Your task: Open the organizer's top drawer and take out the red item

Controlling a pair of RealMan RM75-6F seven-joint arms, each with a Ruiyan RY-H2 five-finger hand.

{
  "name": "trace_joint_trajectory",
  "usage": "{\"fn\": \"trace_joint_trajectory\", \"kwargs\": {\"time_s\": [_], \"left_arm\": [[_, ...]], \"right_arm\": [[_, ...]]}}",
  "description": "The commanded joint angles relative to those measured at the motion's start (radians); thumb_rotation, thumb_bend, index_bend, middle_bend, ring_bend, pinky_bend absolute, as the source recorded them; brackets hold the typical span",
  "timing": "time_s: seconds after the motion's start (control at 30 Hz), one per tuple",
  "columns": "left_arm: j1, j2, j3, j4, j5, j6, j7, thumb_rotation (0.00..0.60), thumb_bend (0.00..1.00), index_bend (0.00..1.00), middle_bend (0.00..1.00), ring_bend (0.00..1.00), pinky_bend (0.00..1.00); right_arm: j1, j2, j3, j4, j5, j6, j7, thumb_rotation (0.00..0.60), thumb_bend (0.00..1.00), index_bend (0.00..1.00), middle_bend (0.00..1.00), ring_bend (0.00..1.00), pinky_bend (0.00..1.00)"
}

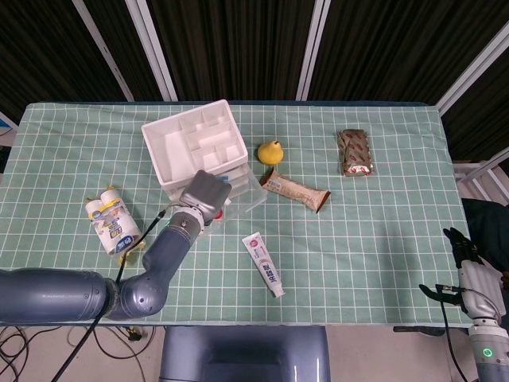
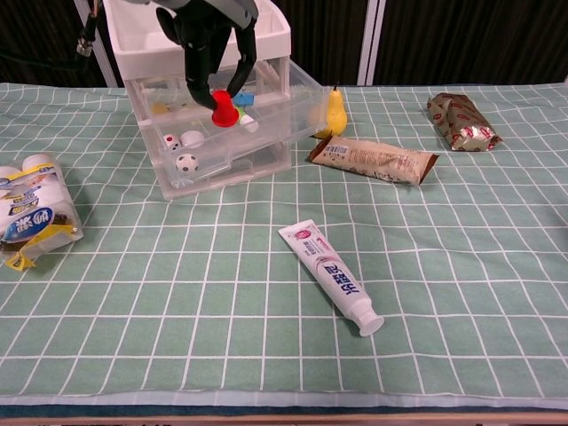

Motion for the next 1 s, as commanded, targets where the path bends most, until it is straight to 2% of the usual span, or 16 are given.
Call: {"fn": "trace_joint_trajectory", "kwargs": {"time_s": [0.03,0.2,0.37,0.5,0.67,0.83,0.93,1.0], "left_arm": [[0.006,0.055,-0.028,-0.061,0.037,0.019,-0.031,0.6,0.39,0.59,1.0,1.0,1.0],[0.03,0.163,-0.046,-0.188,0.092,0.04,-0.063,0.6,0.39,0.59,1.0,1.0,1.0],[0.096,0.29,-0.043,-0.335,0.187,0.07,-0.115,0.6,0.39,0.59,1.0,1.0,1.0],[0.188,0.392,-0.005,-0.453,0.304,0.083,-0.156,0.6,0.39,0.59,1.0,1.0,1.0],[0.317,0.448,0.06,-0.456,0.479,-0.007,-0.216,0.6,0.39,0.59,1.0,1.0,1.0],[0.483,0.454,0.141,-0.456,0.722,-0.049,-0.275,0.6,0.39,0.6,1.0,1.0,1.0],[0.549,0.407,0.193,-0.456,0.794,-0.004,-0.254,0.6,0.39,0.59,1.0,1.0,1.0],[0.571,0.366,0.22,-0.454,0.806,0.034,-0.221,0.6,0.39,0.59,1.0,1.0,1.0]], "right_arm": [[0.0,0.001,0.0,0.002,0.0,0.0,-0.001,0.6,0.07,0.0,0.0,0.0,0.23],[-0.001,0.0,-0.002,0.004,-0.005,0.004,-0.006,0.6,0.07,0.0,0.0,0.0,0.23],[-0.001,-0.005,-0.004,0.004,-0.012,0.011,-0.019,0.6,0.07,0.0,0.0,0.0,0.23],[-0.002,-0.009,-0.005,0.007,-0.014,0.015,-0.029,0.6,0.07,0.0,0.0,0.0,0.23],[-0.002,-0.012,-0.006,0.007,-0.019,0.019,-0.037,0.6,0.07,0.0,0.0,0.0,0.23],[-0.002,-0.013,-0.007,0.007,-0.021,0.02,-0.039,0.6,0.07,0.0,0.0,0.0,0.23],[-0.002,-0.013,-0.007,0.006,-0.022,0.021,-0.038,0.6,0.07,0.0,0.0,0.0,0.23],[-0.003,-0.012,-0.008,0.005,-0.023,0.022,-0.038,0.6,0.07,0.0,0.0,0.0,0.23]]}}
